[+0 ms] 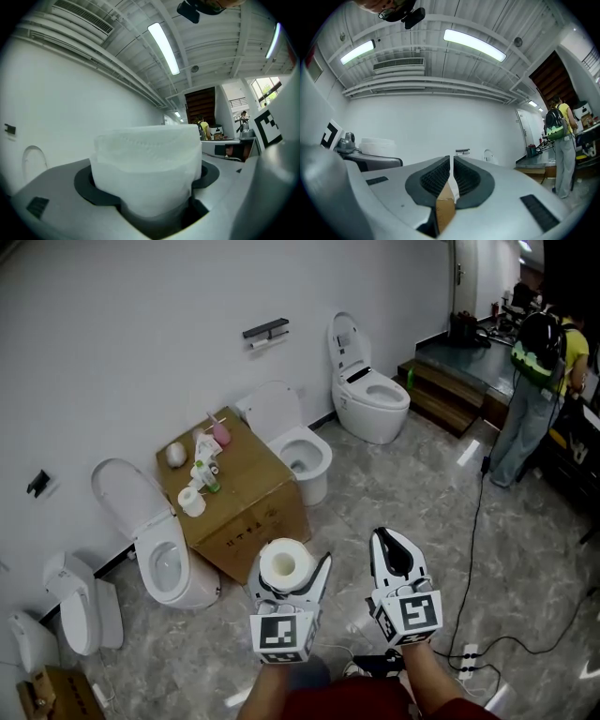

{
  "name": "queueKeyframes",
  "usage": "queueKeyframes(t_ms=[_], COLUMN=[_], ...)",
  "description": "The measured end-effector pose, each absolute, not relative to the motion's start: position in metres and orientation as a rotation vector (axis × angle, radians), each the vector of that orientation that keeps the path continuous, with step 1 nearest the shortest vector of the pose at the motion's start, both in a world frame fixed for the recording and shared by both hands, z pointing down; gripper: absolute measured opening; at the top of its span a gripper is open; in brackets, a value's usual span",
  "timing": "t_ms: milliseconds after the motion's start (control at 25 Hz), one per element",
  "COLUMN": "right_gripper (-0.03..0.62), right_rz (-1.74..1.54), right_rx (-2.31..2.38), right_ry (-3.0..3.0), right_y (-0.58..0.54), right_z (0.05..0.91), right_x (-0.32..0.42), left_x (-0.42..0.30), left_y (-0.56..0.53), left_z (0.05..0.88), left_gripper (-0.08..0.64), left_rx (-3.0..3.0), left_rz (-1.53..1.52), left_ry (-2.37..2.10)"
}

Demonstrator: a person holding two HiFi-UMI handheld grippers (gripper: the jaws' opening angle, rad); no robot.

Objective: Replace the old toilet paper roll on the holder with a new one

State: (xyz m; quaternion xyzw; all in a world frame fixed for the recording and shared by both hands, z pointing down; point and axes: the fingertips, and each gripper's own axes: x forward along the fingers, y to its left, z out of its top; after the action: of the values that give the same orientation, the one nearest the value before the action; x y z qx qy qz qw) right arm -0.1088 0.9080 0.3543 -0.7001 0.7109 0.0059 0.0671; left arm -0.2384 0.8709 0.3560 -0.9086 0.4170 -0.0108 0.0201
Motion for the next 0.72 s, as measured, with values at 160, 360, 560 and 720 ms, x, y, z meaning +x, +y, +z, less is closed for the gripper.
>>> queueKeyframes(t_ms=[160,360,560,720], right_gripper=[0.037,0.037,0.037,0.037], right_rz=[0.047,0.081,0.071,0.081], right_rx=[-2.095,-2.109,-2.161,-2.168], right_ry=[2.129,2.143,2.156,2.202], right_y=[0.895,0.858,0.799,0.738], right_z=[0.354,0.357,0.365,0.363], right_x=[-0.096,-0.088,-0.081,-0.088], left_x=[-0.224,-0.213,-0.205,-0.206], left_y=[0.855,0.811,0.752,0.691], left_z=[0.362,0.370,0.377,0.378], left_gripper=[0.457,0.457,0.457,0.457], left_rx=[-2.827,-2.847,-2.872,-2.885], left_rz=[-0.035,-0.025,-0.008,-0.004], left_ry=[1.284,1.289,1.287,1.291])
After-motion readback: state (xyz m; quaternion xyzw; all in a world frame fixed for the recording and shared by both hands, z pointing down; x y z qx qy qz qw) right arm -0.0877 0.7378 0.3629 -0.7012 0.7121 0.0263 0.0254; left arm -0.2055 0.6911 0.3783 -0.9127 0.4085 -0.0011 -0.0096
